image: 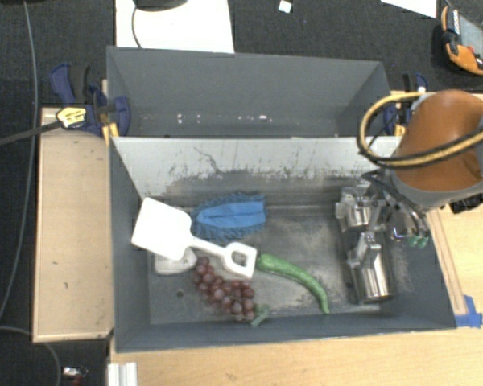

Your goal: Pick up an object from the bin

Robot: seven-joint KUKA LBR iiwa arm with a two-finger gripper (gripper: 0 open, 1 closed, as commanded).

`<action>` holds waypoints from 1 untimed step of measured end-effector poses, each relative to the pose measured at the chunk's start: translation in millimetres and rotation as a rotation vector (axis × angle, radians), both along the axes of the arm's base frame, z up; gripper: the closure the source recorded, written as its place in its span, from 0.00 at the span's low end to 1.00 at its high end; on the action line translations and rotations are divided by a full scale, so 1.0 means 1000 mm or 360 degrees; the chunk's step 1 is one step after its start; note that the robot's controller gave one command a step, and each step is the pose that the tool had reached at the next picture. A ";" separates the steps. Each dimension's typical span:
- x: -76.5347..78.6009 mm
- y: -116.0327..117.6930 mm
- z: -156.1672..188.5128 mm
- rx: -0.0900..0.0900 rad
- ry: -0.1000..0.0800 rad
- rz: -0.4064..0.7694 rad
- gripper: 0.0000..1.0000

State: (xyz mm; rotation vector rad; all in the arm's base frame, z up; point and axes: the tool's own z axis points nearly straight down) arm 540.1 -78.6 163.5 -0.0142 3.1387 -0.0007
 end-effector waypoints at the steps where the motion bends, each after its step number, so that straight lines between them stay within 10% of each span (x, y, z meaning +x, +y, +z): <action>1: 0.000 0.000 0.000 0.0000 0.0000 -0.0001 0.00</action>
Offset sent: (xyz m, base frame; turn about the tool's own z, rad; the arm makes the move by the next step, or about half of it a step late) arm -0.0034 -0.0642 -0.0292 -0.0162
